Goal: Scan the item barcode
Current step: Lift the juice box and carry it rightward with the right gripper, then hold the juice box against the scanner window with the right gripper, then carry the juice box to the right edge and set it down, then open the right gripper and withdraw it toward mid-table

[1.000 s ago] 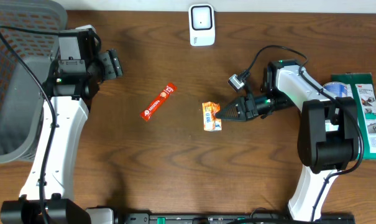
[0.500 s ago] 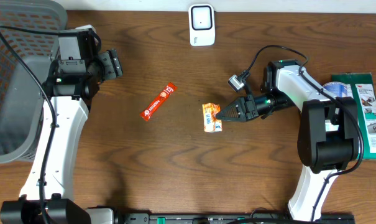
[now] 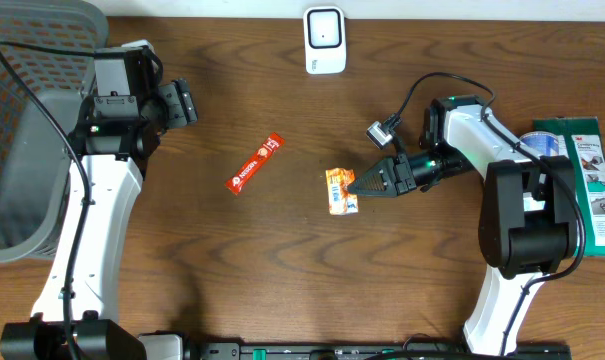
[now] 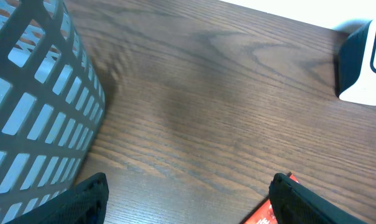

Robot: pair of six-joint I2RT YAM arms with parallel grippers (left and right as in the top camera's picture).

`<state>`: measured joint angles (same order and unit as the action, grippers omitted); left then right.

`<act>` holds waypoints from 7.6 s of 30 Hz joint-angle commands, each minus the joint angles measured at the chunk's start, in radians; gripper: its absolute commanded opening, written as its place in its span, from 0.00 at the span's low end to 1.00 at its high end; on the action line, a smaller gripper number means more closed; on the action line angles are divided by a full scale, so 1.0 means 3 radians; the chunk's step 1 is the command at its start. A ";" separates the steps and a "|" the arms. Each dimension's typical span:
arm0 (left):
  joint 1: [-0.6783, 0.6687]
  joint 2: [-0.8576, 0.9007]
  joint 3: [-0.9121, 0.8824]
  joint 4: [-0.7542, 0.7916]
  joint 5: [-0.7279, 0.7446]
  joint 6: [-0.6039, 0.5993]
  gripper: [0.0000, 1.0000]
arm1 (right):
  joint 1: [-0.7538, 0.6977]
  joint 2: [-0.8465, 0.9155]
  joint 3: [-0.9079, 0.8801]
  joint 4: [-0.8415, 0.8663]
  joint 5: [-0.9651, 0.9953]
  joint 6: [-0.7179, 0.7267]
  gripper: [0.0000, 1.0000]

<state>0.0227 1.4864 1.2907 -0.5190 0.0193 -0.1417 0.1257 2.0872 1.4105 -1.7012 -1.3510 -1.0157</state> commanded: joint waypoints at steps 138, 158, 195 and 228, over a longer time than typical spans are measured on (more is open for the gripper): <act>0.0001 0.0033 0.0009 0.0004 -0.0042 -0.0004 0.83 | 0.1344 0.1588 0.1799 0.7942 0.7261 -0.0732 0.01; 0.0001 0.0033 0.0009 0.0003 -0.0042 -0.0004 0.83 | 0.1331 -0.0131 0.1799 0.4370 0.6268 0.1953 0.01; 0.0001 0.0033 0.0009 0.0003 -0.0042 -0.0004 0.83 | -0.1662 -0.1292 0.0375 0.1233 0.5820 0.4403 0.01; 0.0001 0.0033 0.0009 0.0004 -0.0042 -0.0004 0.83 | -0.1443 -0.1300 -0.0084 0.1794 0.2870 0.3929 0.79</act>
<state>0.0227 1.4864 1.2907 -0.5190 0.0193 -0.1417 -0.3767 1.7016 1.3853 -1.1584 -0.3622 0.1642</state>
